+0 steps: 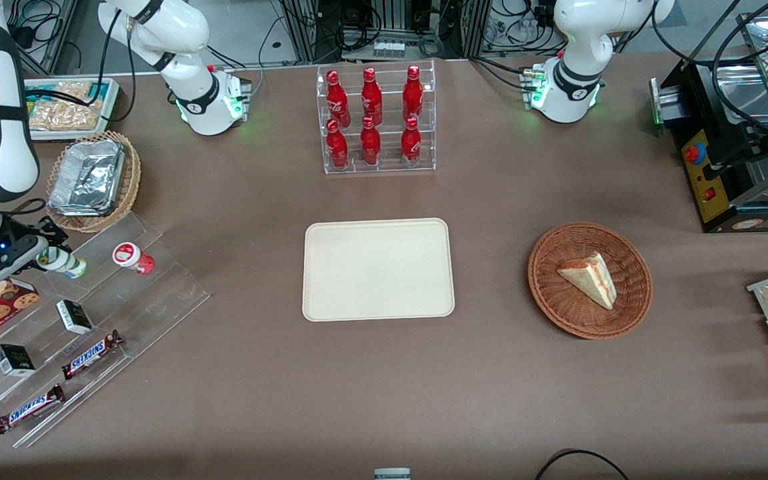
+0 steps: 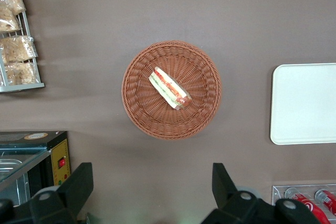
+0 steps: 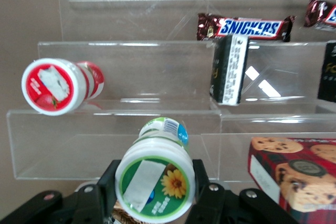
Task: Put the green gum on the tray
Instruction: 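Close the right gripper on the green-lidded gum jar and lift it, then carry the gum jar with the right gripper over the cream tray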
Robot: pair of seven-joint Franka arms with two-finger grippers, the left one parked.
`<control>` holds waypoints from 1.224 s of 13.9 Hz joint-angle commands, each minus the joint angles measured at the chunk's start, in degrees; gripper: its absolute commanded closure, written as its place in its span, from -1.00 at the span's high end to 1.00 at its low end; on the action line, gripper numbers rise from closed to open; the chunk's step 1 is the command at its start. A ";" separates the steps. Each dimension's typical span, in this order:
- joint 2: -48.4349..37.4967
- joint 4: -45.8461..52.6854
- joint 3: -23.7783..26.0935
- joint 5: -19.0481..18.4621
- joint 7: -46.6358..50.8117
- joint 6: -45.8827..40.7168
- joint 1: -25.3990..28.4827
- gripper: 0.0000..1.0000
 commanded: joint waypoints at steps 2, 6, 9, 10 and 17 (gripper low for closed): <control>-0.48 5.23 0.42 -0.03 6.79 -6.76 3.09 -1.00; -0.74 6.04 0.42 1.37 20.21 -10.38 10.46 -1.00; -0.12 6.04 0.42 1.47 33.57 -10.82 17.66 -1.00; 0.49 6.04 0.42 1.64 37.87 -10.74 20.38 -1.00; 10.23 14.19 0.42 4.98 73.73 -8.54 39.73 -1.00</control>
